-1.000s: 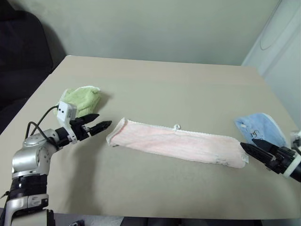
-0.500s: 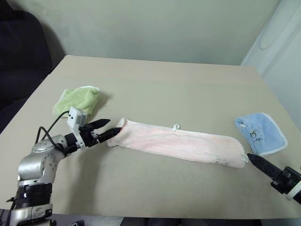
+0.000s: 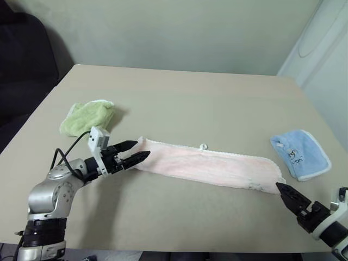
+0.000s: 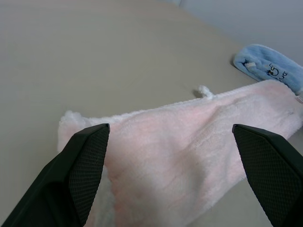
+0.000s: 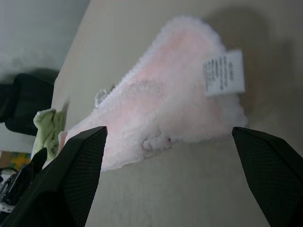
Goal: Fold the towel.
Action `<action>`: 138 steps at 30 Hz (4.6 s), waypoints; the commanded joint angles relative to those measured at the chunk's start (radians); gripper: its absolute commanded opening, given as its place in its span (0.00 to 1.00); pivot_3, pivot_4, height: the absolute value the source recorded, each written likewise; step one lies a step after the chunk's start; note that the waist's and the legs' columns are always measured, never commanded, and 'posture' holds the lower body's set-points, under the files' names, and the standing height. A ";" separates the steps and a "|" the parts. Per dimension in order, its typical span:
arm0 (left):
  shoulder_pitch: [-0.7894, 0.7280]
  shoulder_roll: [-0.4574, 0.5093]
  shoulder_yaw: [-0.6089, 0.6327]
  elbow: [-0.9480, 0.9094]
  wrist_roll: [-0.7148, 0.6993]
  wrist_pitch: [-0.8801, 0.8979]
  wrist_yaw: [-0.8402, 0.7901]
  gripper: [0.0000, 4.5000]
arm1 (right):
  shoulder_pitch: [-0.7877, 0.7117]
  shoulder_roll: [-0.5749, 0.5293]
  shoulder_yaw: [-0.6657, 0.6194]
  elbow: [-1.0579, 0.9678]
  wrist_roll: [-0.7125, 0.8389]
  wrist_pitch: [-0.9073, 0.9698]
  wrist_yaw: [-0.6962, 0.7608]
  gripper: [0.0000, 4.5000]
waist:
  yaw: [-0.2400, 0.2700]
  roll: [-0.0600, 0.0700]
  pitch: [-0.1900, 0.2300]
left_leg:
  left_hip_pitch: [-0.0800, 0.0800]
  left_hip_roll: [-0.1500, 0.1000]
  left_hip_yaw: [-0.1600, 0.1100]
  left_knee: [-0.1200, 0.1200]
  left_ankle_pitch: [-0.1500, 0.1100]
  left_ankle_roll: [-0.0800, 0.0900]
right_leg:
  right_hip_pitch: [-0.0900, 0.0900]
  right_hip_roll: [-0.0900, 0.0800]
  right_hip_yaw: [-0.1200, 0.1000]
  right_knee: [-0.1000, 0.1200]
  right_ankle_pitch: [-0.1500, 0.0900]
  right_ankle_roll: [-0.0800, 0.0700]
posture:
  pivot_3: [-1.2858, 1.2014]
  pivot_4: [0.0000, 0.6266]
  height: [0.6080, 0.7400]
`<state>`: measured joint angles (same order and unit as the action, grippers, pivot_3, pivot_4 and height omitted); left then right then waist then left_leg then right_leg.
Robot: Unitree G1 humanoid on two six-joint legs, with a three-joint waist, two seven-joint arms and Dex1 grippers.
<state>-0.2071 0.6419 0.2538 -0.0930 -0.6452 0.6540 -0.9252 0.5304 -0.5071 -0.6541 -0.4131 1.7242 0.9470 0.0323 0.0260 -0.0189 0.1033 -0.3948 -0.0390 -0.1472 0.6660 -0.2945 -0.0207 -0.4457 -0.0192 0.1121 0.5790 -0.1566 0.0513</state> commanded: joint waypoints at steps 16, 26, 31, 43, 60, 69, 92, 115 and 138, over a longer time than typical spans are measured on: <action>-0.015 -0.018 -0.015 -0.042 -0.015 -0.001 0.024 1.00 | -0.165 0.079 0.156 0.093 0.026 -0.210 -0.247 0.99 | -0.006 -0.009 -0.007 | 0.001 0.000 0.000 0.000 -0.001 0.000 | 0.000 0.000 0.000 0.000 0.001 -0.001 | 0.52 0.24 1.00; -0.020 -0.020 -0.020 -0.041 -0.011 -0.007 0.028 1.00 | -0.144 0.120 0.176 0.134 -0.040 -0.226 -0.225 0.99 | -0.007 -0.018 -0.012 | 0.002 0.000 0.000 0.001 -0.003 -0.001 | 0.000 0.000 0.000 0.000 0.001 -0.001 | 0.52 0.24 1.00; -0.026 -0.024 -0.030 -0.038 -0.007 -0.012 0.032 1.00 | -0.172 0.134 0.176 0.139 -0.062 -0.239 -0.217 0.96 | -0.010 -0.019 -0.012 | 0.002 0.000 0.000 0.001 -0.004 -0.002 | 0.000 -0.001 0.000 -0.001 0.001 -0.001 | 0.52 0.24 1.00; -0.018 -0.030 -0.029 -0.041 -0.007 -0.017 0.042 1.00 | -0.159 0.128 0.145 0.071 -0.064 -0.244 -0.201 0.08 | -0.010 -0.016 -0.012 | 0.002 0.001 0.000 0.000 -0.007 -0.004 | -0.002 -0.001 -0.001 0.000 0.004 -0.006 | 0.52 0.24 1.00; -0.028 -0.056 -0.050 -0.018 0.011 -0.028 0.042 1.00 | -0.097 -0.098 -0.030 -0.082 -0.143 -0.265 -0.139 0.01 | -0.001 -0.008 -0.012 | 0.001 0.001 0.000 -0.002 -0.009 -0.004 | -0.002 -0.001 0.000 0.000 0.001 -0.001 | 0.52 0.24 1.00; -0.037 -0.065 -0.064 -0.012 0.017 -0.036 0.041 1.00 | -0.117 -0.214 0.009 -0.053 -0.232 -0.200 -0.035 0.01 | -0.002 -0.007 -0.011 | 0.001 0.001 0.001 -0.002 -0.009 -0.004 | -0.003 -0.001 -0.001 0.000 0.001 -0.001 | 0.52 0.24 1.00; -0.018 -0.079 -0.064 -0.037 0.007 -0.037 0.057 1.00 | -0.119 -0.072 -0.007 0.096 -0.261 -0.183 -0.091 0.40 | -0.001 -0.006 -0.010 | 0.002 0.001 0.001 -0.001 -0.009 -0.003 | -0.001 -0.001 0.000 0.000 0.001 -0.001 | 0.52 0.24 1.00; 0.118 -0.042 -0.030 -0.187 -0.090 0.068 0.107 1.00 | 0.201 -0.029 -0.176 -0.099 0.179 -0.197 -0.172 0.70 | -0.003 -0.005 -0.010 | -0.006 0.001 0.001 -0.002 -0.011 -0.004 | -0.004 -0.001 0.000 0.000 -0.007 0.003 | 0.52 0.24 1.00; 0.076 -0.040 -0.038 -0.167 -0.095 0.076 0.125 1.00 | 0.063 0.040 0.124 -0.090 0.181 -0.345 -0.365 0.70 | -0.003 -0.006 -0.012 | -0.005 0.001 0.001 -0.001 -0.011 -0.004 | -0.005 -0.001 0.000 0.004 -0.007 0.002 | 0.52 0.24 1.00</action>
<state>-0.1160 0.5952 0.2022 -0.2395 -0.7252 0.7299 -0.8016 0.5980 -0.4734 -0.5287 -0.5035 1.9035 0.6213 -0.3175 0.0231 -0.0245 0.0916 -0.3988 -0.0382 -0.1461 0.6649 -0.3055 -0.0246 -0.4506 -0.0201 0.1123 0.5836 -0.1634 0.0534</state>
